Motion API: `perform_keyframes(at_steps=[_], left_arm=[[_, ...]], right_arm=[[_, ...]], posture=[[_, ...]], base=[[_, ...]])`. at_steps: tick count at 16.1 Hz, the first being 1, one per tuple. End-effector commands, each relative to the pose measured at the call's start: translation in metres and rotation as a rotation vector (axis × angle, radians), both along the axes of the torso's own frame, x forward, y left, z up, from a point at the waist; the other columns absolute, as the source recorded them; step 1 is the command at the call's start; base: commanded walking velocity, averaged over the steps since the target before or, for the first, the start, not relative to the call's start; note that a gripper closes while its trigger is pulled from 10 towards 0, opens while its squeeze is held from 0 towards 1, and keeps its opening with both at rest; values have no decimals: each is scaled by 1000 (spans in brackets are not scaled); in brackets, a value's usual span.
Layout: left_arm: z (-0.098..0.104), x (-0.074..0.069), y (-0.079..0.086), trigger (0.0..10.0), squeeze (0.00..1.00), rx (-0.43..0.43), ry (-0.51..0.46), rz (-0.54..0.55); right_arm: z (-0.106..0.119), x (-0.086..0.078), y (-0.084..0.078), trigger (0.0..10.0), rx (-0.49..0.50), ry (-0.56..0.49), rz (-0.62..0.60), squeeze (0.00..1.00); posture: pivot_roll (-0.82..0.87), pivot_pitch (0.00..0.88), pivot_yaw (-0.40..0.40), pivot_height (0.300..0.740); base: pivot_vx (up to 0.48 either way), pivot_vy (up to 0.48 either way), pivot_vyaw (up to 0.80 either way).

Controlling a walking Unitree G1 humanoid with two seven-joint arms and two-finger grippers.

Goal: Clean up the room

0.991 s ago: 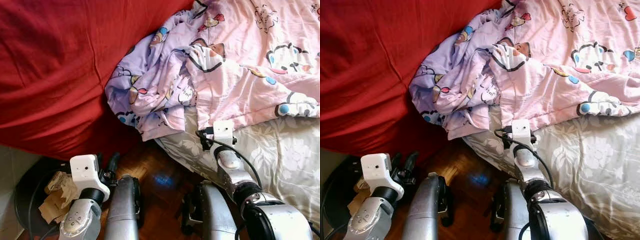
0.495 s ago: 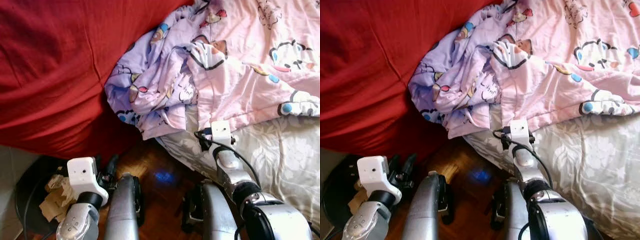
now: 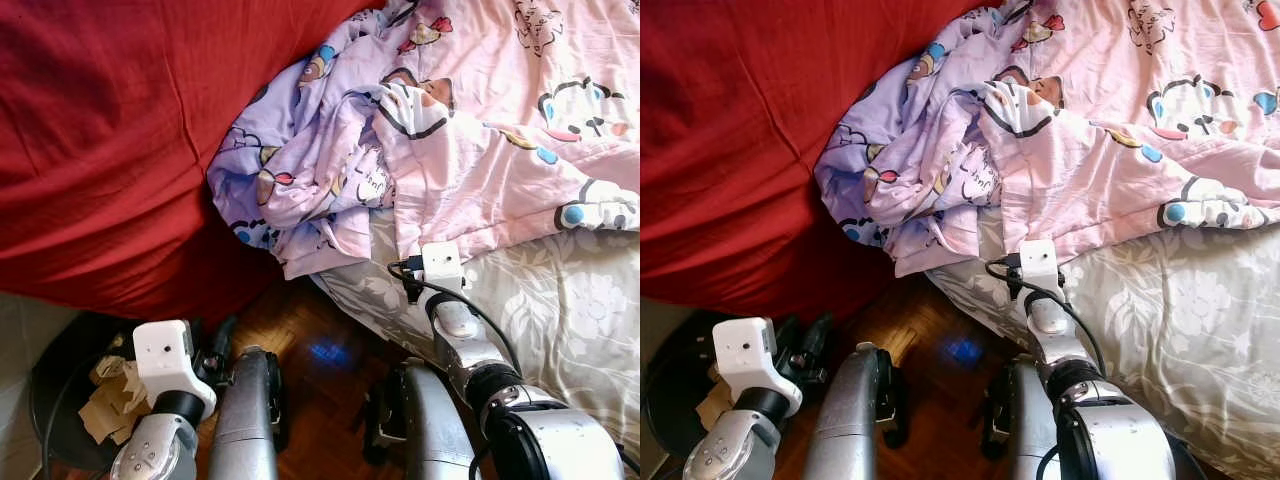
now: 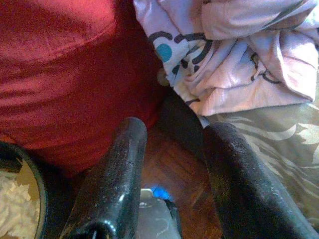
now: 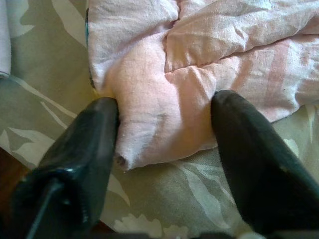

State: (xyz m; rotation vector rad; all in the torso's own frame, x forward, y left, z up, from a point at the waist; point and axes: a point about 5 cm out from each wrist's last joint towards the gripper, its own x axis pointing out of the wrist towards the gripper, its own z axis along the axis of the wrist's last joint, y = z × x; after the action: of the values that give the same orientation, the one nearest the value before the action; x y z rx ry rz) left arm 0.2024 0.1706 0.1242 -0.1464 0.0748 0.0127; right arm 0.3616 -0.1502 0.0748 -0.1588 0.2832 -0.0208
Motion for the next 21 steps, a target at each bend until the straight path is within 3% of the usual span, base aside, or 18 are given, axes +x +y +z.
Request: perform_keyframes(at_steps=[1, 9, 10, 11, 14, 15, 16, 21], left_arm=[[-3, -7, 1, 10000, 0, -5, 32, 11], [-4, -12, -2, 10000, 0, -16, 52, 3], [-4, -12, -2, 10000, 0, -15, 52, 4], [-4, -12, -2, 10000, 0, -15, 53, 5], [-4, -14, -2, 10000, 0, -17, 56, 7], [-4, -15, -2, 10000, 0, -16, 59, 9], [-5, -16, -2, 10000, 0, -16, 60, 11], [-5, -16, -2, 10000, 0, -16, 60, 14]], right_arm=[[-20, -12, -2, 0, 0, 79, -8, 0], [-33, -21, -4, 0, -33, 149, 3, 0], [-34, -21, -4, 5608, -38, 154, 8, 0], [-35, -22, -3, 10000, -45, 165, 15, 0], [-36, -23, -2, 10000, -45, 174, 19, 0], [-37, -23, -1, 2784, -37, 176, 22, 0], [-37, -23, 0, 0, -29, 173, 28, 0], [-40, -26, 1, 0, -32, 182, 32, 0]], posture=[[284, 583, 30, 641], [280, 601, 29, 641], [280, 603, 28, 641], [280, 604, 26, 641], [280, 607, 24, 641], [280, 609, 23, 641], [280, 609, 23, 641], [276, 605, 22, 641]], base=[[0, 0, 0], [0, 0, 0], [0, 0, 0], [0, 0, 0], [0, 0, 0], [0, 0, 0], [0, 0, 0], [0, 0, 0]])
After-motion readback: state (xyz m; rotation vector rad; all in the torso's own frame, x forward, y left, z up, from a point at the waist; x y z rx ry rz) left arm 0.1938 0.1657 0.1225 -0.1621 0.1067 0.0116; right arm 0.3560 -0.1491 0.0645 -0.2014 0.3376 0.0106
